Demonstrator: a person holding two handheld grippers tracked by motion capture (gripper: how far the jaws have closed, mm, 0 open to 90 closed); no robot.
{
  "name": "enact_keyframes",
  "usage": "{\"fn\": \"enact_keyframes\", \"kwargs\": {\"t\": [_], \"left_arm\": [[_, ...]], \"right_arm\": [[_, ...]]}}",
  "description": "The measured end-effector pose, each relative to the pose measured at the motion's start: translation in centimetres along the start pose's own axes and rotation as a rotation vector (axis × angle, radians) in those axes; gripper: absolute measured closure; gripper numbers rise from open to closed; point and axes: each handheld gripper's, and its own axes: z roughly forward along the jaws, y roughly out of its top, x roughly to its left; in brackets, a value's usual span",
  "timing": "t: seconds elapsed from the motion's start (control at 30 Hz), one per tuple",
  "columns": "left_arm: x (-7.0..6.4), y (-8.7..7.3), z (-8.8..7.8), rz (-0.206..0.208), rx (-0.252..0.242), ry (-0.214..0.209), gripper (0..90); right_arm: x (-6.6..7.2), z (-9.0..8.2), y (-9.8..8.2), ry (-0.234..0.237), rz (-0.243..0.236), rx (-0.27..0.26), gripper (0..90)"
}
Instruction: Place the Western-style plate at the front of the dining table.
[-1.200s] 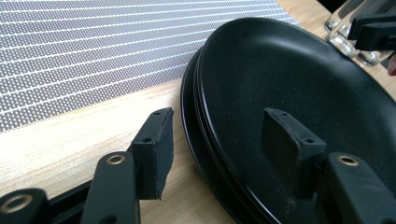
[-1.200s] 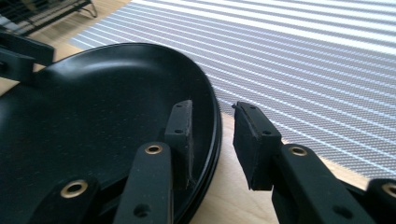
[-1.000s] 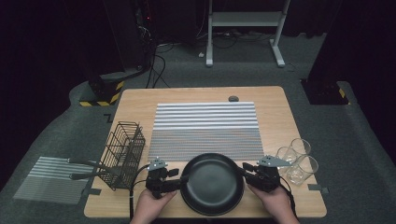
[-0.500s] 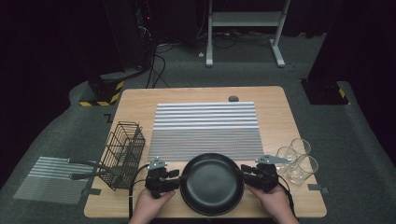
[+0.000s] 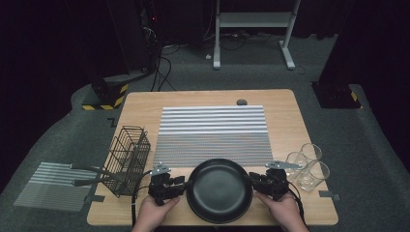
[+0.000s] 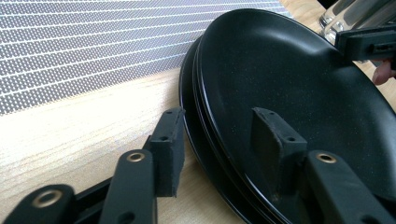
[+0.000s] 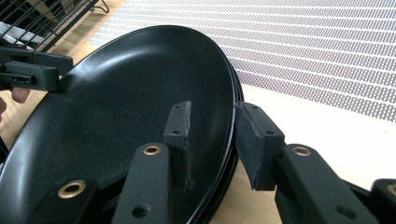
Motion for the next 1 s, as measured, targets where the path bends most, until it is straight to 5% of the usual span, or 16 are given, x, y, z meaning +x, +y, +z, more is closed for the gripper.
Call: {"fn": "enact_keyframes", "kwargs": {"t": [0.33, 0.37, 0.4, 0.5, 1.0], "left_arm": [[-0.5, -0.1, 0.4, 0.028, 0.027, 0.01, 58.6], [-0.5, -0.1, 0.5, 0.03, 0.032, 0.011, 58.6], [-0.5, -0.2, 0.5, 0.04, 0.04, 0.012, 58.8], [-0.5, -0.3, 0.8, 0.041, 0.051, 0.014, 58.3], [-0.1, -0.3, 0.8, 0.018, 0.059, -0.011, 58.1]], "right_arm": [[-0.1, -0.1, 0.1, 0.031, 0.035, 0.015, 59.1], [-0.2, -0.1, 0.1, 0.042, 0.046, 0.018, 56.3], [-0.5, -0.1, 0.2, 0.079, 0.11, 0.027, 54.3], [-0.9, -0.2, 0.4, 0.11, 0.162, 0.04, 52.6], [-2.2, -0.3, 0.3, 0.226, 0.307, 0.076, 47.5]]}}
